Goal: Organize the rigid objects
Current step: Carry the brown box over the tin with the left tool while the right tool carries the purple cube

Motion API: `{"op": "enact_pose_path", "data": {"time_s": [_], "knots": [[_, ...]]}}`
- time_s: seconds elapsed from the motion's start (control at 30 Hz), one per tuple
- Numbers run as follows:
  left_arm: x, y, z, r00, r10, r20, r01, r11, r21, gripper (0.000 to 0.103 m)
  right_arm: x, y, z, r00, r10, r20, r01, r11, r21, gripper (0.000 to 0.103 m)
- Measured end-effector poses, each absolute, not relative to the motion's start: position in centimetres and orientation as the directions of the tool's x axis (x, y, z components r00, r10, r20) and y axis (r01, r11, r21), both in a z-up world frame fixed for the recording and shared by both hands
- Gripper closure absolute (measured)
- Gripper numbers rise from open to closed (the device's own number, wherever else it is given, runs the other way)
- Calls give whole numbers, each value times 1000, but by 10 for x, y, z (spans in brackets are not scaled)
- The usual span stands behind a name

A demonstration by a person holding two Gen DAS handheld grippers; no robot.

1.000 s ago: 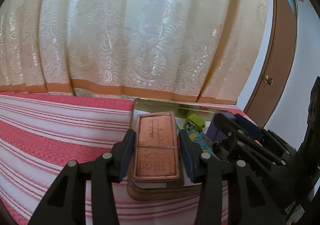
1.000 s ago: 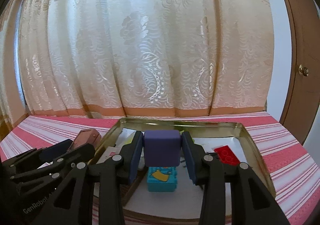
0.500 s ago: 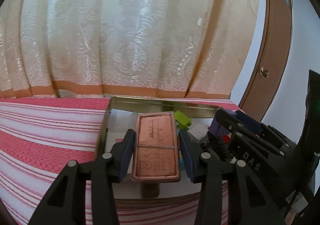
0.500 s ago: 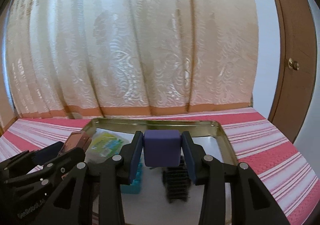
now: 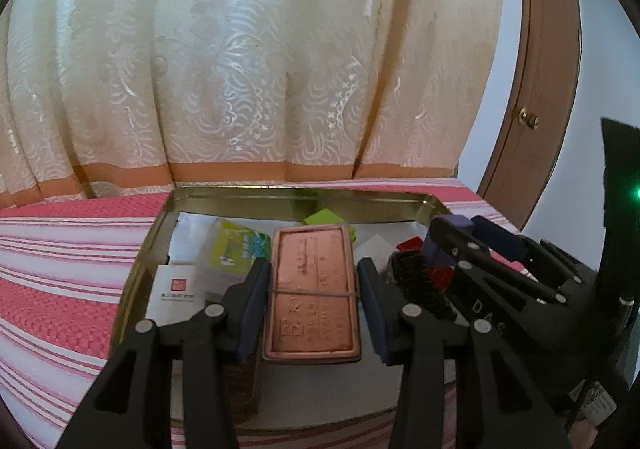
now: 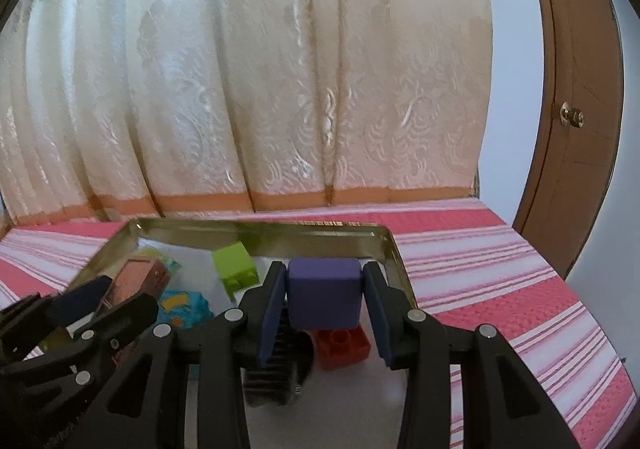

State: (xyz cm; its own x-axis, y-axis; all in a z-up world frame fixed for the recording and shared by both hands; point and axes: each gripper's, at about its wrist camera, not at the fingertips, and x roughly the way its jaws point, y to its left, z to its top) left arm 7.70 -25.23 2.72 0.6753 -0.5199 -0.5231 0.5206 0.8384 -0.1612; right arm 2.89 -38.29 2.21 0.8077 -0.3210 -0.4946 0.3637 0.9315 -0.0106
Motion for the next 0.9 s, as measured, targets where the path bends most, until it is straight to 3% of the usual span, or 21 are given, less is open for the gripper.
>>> {"op": "enact_pose_path", "data": {"time_s": [0.27, 0.9], "knots": [[82, -263, 19, 677, -490, -549, 505, 852, -137, 59, 36, -389, 16, 788, -301, -537, 362, 932, 7, 60], [91, -270, 11, 685, -444, -578, 470, 875, -115, 59, 41, -390, 17, 787, -300, -539, 351, 936, -9, 60]]}}
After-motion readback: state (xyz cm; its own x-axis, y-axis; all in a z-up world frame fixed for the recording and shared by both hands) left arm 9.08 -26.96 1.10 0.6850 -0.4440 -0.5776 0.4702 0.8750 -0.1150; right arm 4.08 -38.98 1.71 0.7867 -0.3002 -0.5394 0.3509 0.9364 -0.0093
